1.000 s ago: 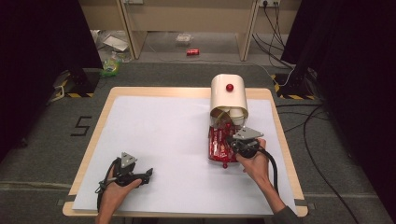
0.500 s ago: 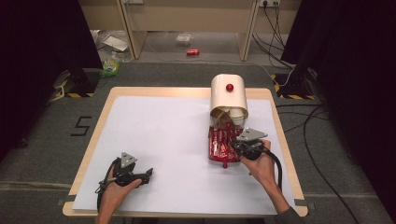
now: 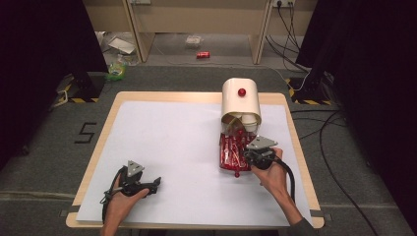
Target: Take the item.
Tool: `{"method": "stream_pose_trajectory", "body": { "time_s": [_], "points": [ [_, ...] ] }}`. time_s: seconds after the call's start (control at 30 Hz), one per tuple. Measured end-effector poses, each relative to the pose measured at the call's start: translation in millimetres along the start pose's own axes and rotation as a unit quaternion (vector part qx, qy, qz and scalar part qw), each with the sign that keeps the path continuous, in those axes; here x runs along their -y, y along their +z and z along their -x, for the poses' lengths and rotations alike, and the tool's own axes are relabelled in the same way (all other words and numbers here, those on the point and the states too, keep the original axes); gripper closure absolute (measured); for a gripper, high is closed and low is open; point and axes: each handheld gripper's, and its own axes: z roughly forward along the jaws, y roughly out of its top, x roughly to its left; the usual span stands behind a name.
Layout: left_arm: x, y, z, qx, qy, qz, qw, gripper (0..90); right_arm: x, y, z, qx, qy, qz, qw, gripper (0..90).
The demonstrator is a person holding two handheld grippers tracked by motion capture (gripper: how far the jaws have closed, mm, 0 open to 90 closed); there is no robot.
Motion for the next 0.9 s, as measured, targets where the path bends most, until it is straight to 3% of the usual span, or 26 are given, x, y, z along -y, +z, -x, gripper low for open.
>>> {"method": "stream_pose_trajectory", "body": {
  "time_s": [0.17, 0.37, 0.53, 0.9],
  "points": [
    [0.0, 0.0, 0.0, 0.0, 0.0, 0.0, 1.0, 12.3, -1.6, -7.9, 4.6, -0.01, 0.007, 0.008, 0.9999, 81.4],
    [0.1, 0.0, 0.0, 0.0, -0.001, 0.001, 1.0, 12.4, -5.8, -16.2, 2.9, -0.008, -0.007, 0.011, 0.9999, 82.0],
    [0.2, -0.1, -0.1, 0.001, -0.001, 0.002, 1.0, 12.5, -1.3, -22.0, 8.4, -0.016, 0.006, 0.013, 0.9998, 82.7],
    [0.3, -0.2, -0.5, 0.002, -0.002, 0.002, 1.0, 12.7, 6.5, -36.2, 8.4, -0.022, 0.004, 0.017, 0.9996, 82.9]
  ]
}}
